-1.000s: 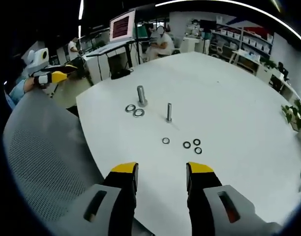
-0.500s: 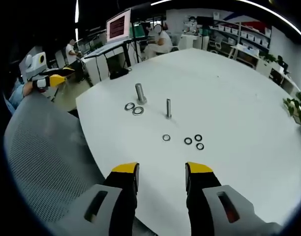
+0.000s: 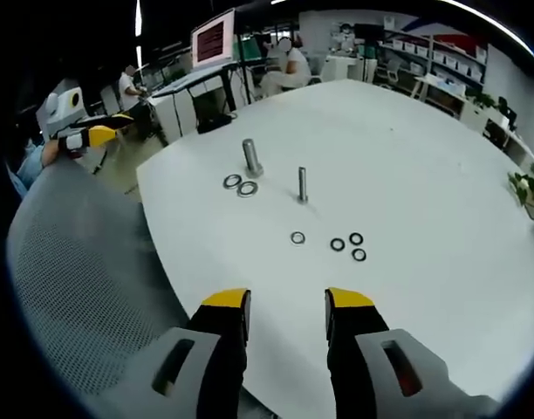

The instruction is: Place the washer onto the threaded stud by aligning its center hole with the stud, sliding it down to the base, and recovering from edge contact or off-axis alignment until the washer reaches the visible bottom stop.

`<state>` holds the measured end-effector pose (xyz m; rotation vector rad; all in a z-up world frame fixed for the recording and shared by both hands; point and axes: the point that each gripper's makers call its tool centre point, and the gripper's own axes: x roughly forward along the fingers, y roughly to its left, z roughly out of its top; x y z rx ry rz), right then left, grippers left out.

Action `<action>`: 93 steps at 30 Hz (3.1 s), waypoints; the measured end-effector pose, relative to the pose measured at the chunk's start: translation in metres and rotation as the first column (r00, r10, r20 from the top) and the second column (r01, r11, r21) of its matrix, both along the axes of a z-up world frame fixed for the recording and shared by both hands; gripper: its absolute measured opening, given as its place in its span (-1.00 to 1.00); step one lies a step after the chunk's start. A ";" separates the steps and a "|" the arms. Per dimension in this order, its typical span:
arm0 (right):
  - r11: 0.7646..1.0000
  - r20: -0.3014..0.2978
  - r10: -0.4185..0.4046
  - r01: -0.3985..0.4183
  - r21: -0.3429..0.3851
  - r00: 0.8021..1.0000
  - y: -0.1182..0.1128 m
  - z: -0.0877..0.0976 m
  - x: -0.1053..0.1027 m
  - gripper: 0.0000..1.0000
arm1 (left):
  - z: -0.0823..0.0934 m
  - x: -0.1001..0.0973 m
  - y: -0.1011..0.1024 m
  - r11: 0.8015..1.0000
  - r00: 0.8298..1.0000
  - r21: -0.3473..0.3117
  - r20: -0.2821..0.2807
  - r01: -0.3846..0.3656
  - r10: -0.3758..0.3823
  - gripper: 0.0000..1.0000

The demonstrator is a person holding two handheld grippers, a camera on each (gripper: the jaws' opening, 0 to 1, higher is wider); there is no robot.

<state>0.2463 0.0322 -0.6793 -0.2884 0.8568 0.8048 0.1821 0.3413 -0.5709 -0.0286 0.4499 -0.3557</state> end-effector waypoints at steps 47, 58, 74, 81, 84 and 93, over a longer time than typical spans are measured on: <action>0.971 -0.178 0.126 -0.159 -0.181 0.976 0.016 -0.040 0.027 -0.31 | -0.007 -0.005 -0.003 1.000 0.999 0.010 -0.042 0.029 -0.029 -0.43; 0.978 -0.099 0.149 -0.161 -0.129 0.984 0.040 -0.044 0.045 -0.39 | -0.007 -0.006 -0.004 0.999 0.998 0.013 -0.042 0.041 -0.040 -0.47; 0.949 -0.139 0.235 -0.258 -0.184 0.962 0.061 -0.060 0.056 -0.52 | -0.010 -0.006 -0.004 0.999 0.997 0.019 -0.060 0.042 -0.041 -0.48; 0.956 -0.176 0.196 -0.228 -0.186 0.965 0.066 -0.065 0.056 -0.52 | -0.010 -0.006 -0.003 0.999 0.998 0.018 -0.060 0.037 -0.036 -0.48; 0.962 -0.168 0.176 -0.205 -0.182 0.970 0.066 -0.064 0.057 -0.52 | -0.011 -0.007 -0.003 0.999 0.997 0.020 -0.064 0.039 -0.037 -0.48; 0.964 -0.077 0.176 -0.188 -0.188 0.981 0.065 -0.065 0.055 -0.53 | -0.012 -0.007 -0.004 0.998 0.997 0.032 -0.065 0.047 -0.044 -0.49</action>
